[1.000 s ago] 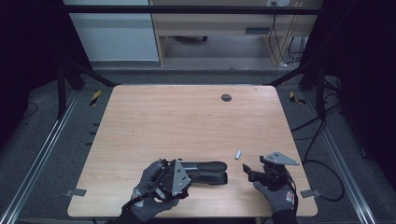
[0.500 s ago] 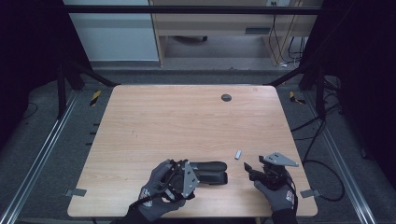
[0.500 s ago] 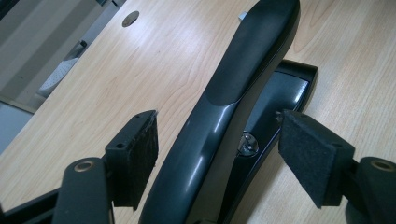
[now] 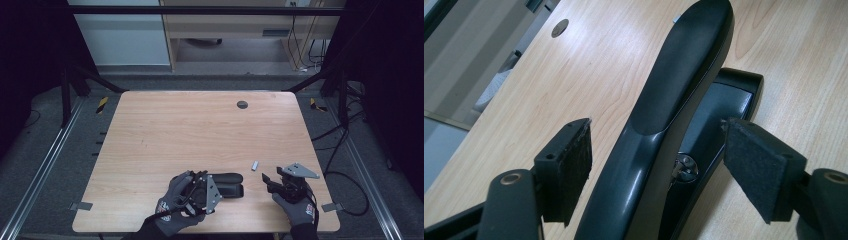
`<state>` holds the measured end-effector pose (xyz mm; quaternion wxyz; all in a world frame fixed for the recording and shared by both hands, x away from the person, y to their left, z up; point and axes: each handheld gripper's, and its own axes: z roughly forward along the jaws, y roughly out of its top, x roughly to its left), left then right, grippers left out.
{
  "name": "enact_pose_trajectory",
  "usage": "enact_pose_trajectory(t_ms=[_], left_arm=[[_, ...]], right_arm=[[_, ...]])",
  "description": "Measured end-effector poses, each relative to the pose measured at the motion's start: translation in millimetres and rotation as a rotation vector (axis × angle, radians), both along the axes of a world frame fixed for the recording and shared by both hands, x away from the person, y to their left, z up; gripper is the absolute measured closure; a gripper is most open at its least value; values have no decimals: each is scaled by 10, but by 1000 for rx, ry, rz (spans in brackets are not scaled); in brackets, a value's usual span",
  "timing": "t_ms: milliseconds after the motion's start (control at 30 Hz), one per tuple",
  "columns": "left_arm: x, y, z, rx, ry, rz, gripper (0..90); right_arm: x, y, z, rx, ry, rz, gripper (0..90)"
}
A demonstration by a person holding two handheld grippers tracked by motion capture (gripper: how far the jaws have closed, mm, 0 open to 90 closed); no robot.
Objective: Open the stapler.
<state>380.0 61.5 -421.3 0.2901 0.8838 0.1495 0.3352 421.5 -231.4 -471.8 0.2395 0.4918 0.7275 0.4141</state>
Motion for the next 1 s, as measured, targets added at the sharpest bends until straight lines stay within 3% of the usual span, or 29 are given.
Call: enact_pose_trajectory(t_ms=[1000], left_arm=[[41, -215, -110, 114, -65, -8, 273]], right_arm=[[12, 37, -19, 10, 26, 14, 431]])
